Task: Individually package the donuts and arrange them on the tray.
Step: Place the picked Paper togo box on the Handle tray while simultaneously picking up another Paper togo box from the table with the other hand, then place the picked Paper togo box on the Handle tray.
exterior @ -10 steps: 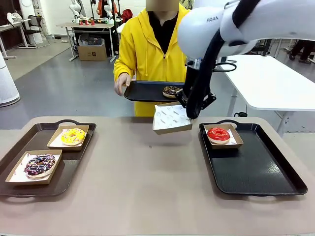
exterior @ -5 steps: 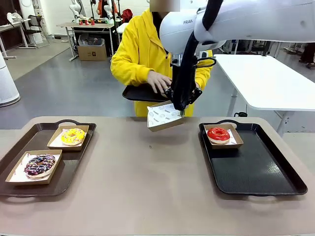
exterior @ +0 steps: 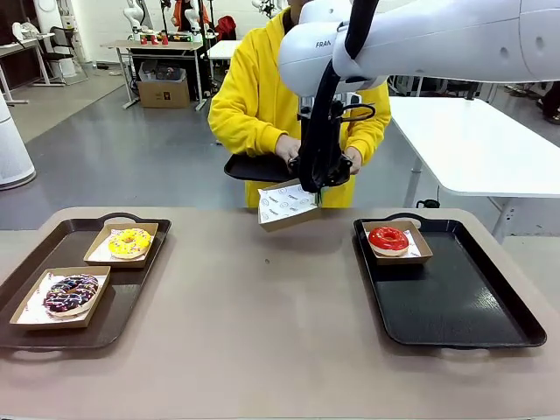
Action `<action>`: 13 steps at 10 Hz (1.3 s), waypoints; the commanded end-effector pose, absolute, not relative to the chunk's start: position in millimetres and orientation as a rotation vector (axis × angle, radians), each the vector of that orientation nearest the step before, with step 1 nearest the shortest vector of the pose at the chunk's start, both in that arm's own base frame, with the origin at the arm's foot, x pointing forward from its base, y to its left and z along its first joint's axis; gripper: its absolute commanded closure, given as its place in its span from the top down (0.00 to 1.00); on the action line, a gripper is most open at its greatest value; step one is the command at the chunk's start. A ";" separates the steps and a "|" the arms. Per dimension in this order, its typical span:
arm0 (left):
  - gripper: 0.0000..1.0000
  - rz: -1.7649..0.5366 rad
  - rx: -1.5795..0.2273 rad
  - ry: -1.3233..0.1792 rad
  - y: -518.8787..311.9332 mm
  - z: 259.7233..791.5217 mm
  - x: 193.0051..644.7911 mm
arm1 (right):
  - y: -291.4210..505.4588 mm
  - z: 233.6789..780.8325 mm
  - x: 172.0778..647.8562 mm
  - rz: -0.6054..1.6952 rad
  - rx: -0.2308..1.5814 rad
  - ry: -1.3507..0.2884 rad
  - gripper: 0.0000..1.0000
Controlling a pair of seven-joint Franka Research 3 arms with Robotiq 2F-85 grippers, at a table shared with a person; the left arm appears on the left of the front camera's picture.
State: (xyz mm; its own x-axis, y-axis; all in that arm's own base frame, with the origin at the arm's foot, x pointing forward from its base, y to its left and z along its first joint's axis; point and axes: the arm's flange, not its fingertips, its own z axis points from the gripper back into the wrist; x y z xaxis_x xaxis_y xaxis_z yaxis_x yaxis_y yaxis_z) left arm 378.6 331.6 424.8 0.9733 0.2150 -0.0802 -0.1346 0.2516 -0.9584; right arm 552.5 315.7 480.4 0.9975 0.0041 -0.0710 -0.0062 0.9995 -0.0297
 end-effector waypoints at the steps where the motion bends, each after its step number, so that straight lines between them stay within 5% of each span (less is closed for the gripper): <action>1: 1.00 0.252 -1.288 -0.084 328.7 426.3 373.2 | 310.8 480.8 543.8 -0.002 -0.035 0.072 0.00; 13: 1.00 0.252 -1.288 -0.084 328.7 426.3 373.2 | 310.8 480.8 543.8 -0.002 -0.035 0.072 0.00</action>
State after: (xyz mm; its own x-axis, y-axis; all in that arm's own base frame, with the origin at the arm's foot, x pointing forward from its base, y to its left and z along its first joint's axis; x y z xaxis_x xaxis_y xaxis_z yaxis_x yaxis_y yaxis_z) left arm 377.6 332.7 424.8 0.9727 0.2177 -0.0803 -0.1353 0.2510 -0.9585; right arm 551.3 315.3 482.4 0.9977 0.0034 -0.0673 -0.0056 0.9995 -0.0325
